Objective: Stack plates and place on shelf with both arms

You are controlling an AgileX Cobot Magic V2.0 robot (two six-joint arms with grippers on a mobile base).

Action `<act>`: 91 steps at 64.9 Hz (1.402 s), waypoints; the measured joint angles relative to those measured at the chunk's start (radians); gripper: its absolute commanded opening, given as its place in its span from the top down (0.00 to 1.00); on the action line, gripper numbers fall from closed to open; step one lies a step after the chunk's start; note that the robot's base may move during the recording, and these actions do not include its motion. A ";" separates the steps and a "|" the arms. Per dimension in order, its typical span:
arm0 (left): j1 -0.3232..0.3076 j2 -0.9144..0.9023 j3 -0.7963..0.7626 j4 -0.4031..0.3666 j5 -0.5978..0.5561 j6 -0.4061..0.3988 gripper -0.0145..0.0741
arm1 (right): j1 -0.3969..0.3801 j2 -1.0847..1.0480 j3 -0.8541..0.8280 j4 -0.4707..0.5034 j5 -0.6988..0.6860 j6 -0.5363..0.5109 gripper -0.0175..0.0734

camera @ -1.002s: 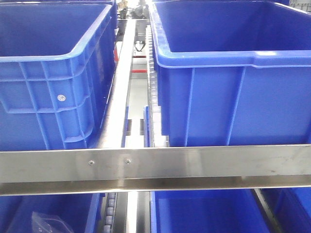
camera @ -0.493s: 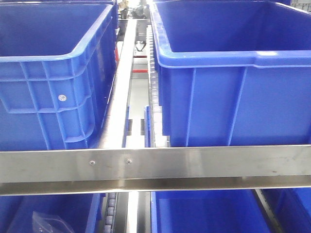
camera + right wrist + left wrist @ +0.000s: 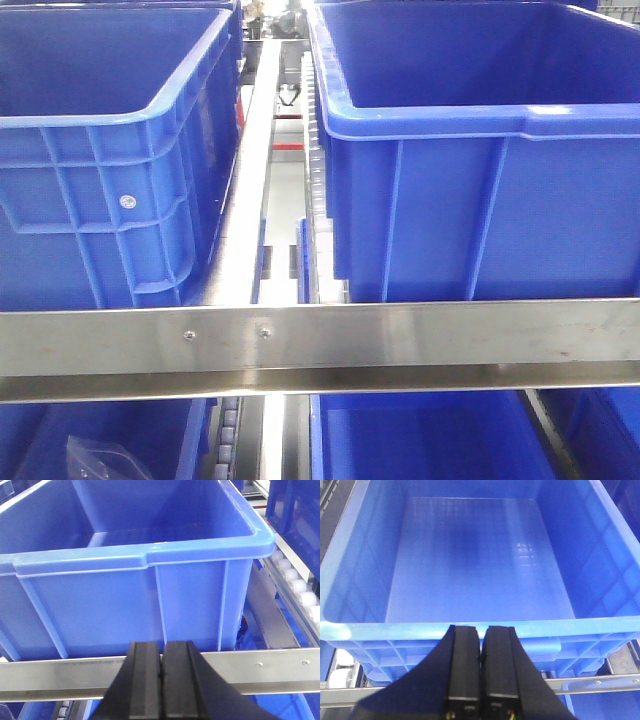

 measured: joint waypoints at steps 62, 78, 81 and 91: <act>0.070 -0.420 0.278 -0.002 -0.151 0.000 0.74 | 0.000 0.000 0.000 0.000 0.000 0.000 0.78; 0.098 -0.610 0.508 -0.048 -0.240 0.000 0.74 | 0.000 0.000 0.000 0.000 0.000 0.000 0.78; 0.098 -0.614 0.535 -0.057 -0.256 0.000 0.74 | 0.000 0.000 0.000 0.000 0.000 0.000 0.78; 0.098 -0.614 0.549 -0.071 -0.291 0.000 0.74 | 0.000 0.000 0.000 0.000 -0.002 0.000 0.78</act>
